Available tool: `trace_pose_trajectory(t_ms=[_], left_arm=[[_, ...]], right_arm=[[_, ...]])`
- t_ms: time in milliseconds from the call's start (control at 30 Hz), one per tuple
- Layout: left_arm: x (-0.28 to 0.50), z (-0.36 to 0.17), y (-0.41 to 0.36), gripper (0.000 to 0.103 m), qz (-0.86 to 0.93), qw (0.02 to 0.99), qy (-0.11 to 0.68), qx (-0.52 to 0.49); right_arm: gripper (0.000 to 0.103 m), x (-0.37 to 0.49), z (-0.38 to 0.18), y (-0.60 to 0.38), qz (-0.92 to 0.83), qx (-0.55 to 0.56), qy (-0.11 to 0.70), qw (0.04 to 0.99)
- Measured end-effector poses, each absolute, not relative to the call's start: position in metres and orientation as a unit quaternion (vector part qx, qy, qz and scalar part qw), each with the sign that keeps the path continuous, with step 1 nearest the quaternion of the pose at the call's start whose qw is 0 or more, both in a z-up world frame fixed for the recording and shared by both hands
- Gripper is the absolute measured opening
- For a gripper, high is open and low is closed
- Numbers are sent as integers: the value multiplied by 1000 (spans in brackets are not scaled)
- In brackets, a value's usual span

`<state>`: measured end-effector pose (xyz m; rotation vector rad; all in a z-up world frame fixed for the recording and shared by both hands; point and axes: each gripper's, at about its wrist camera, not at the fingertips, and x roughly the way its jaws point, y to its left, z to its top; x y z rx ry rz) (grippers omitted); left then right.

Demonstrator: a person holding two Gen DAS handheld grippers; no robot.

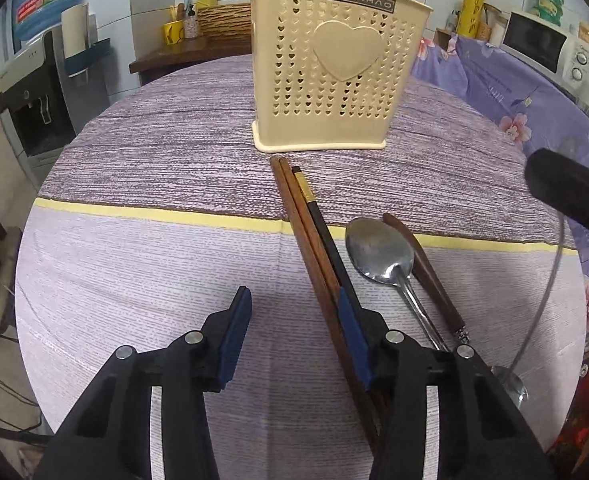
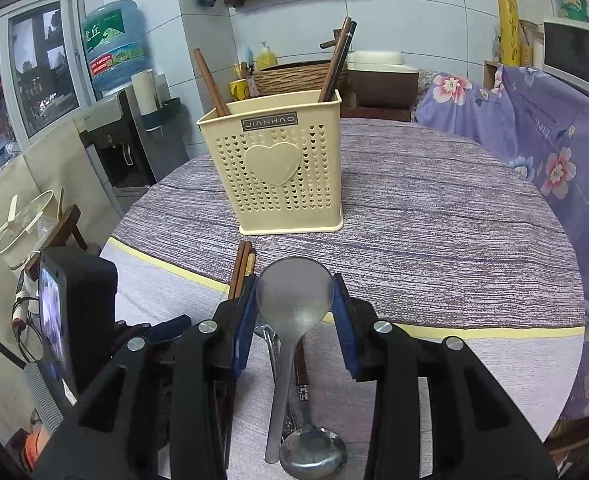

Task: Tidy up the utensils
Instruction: 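Close the left gripper on a brown chopstick while the right gripper holds the silver spoon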

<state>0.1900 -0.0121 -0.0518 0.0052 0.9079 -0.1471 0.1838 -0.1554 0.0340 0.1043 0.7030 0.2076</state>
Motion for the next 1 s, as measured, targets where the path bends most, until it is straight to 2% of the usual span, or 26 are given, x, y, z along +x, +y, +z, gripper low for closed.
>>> trace_pose_trajectory(t_ms=[400, 700, 767, 800, 833, 900, 1000], left_arm=[[187, -44, 19, 44, -57, 896, 439, -21], [239, -48, 17, 44, -28, 887, 459, -29], [248, -50, 15, 38, -25, 886, 463, -24], [252, -51, 13, 29, -20, 886, 463, -15], [254, -50, 10, 26, -16, 887, 461, -9], [260, -51, 8, 12, -13, 887, 461, -1], [264, -51, 4, 12, -14, 888, 459, 8]], right_arm=[[37, 182, 34, -163, 108, 73, 348, 928], [37, 184, 35, -156, 99, 63, 350, 929], [37, 184, 35, -154, 96, 59, 349, 930], [37, 184, 35, -153, 94, 57, 348, 931], [37, 184, 35, -153, 94, 56, 349, 931], [37, 184, 34, -151, 94, 55, 349, 931], [37, 183, 35, -150, 91, 52, 347, 932]])
